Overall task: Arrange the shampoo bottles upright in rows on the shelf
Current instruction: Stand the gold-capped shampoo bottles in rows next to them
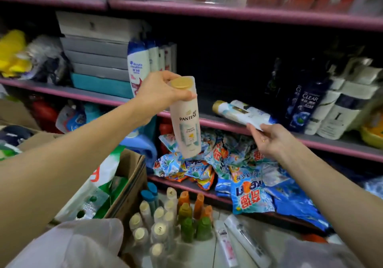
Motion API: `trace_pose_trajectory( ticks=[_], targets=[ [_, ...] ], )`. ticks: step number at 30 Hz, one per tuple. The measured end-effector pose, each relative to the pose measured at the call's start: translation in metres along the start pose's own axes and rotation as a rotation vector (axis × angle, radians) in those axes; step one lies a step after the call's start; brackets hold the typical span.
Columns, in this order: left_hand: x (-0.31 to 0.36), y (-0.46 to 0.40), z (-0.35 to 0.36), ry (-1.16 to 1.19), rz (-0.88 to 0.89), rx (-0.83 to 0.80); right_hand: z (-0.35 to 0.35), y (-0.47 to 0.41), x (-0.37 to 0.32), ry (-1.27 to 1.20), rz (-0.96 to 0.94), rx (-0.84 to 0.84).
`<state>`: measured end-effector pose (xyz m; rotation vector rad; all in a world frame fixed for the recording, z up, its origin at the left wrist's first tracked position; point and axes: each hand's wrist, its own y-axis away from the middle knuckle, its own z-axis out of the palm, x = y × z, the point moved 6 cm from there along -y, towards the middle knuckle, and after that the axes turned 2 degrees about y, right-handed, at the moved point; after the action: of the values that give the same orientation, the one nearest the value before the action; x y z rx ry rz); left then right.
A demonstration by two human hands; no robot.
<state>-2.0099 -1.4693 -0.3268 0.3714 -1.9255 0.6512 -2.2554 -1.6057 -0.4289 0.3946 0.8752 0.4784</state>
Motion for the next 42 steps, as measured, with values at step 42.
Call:
trace_pose_trajectory(
  ticks=[42],
  targets=[
    [-0.11, -0.127, 0.083, -0.192, -0.221, 0.117, 0.244, -0.083, 0.019, 1.108, -0.86, -0.34]
  ],
)
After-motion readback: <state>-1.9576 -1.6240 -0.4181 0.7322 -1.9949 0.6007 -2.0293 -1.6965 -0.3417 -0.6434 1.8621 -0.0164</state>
